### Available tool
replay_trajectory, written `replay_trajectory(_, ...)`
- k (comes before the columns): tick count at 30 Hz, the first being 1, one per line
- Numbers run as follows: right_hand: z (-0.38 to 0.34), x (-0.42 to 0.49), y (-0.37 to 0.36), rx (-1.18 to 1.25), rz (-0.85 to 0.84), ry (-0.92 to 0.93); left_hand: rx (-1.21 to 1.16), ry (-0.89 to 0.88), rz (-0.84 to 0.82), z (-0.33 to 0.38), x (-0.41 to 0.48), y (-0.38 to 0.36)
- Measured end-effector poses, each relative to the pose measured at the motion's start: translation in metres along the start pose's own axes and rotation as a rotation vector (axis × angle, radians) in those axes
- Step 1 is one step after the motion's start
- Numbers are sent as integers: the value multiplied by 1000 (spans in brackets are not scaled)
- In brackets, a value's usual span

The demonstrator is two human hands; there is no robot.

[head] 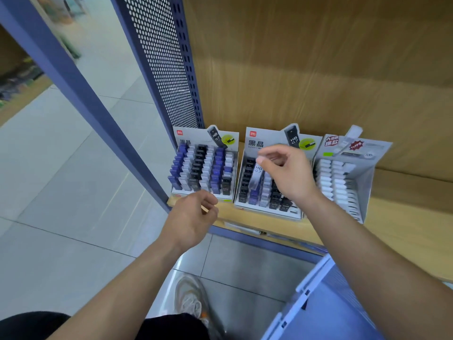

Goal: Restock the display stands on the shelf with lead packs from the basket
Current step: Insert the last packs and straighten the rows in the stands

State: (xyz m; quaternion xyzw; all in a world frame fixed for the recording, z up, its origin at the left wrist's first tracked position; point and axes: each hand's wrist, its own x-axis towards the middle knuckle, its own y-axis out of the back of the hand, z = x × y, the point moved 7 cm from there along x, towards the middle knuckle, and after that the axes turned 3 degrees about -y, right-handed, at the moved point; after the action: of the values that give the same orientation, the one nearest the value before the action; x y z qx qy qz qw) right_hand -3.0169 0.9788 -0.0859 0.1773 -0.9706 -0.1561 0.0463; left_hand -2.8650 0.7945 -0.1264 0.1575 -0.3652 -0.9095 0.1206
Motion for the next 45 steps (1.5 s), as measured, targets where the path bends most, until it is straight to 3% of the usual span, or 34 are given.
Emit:
replay_trajectory(8, 4, 22, -4, -73, 7, 32, 61, -9, 11, -7, 8, 0)
replay_trajectory(19, 16, 24, 44, -130, 116, 35, 171, -61, -2, 4, 15, -3)
replay_trajectory(24, 5, 43, 20, -197, 127, 108, 492, -242, 97, 41, 74, 12)
replay_trajectory(31, 2, 73, -13, -329, 81, 153, 732, -222, 63, 17, 130, -5)
replay_trajectory(36, 20, 87, -37, -395, 6, 144, 717, -329, 153, 4, 126, -9)
replay_trajectory(45, 38, 94, -63, -520, -22, 218, 609, -305, 160, -7, 127, -10)
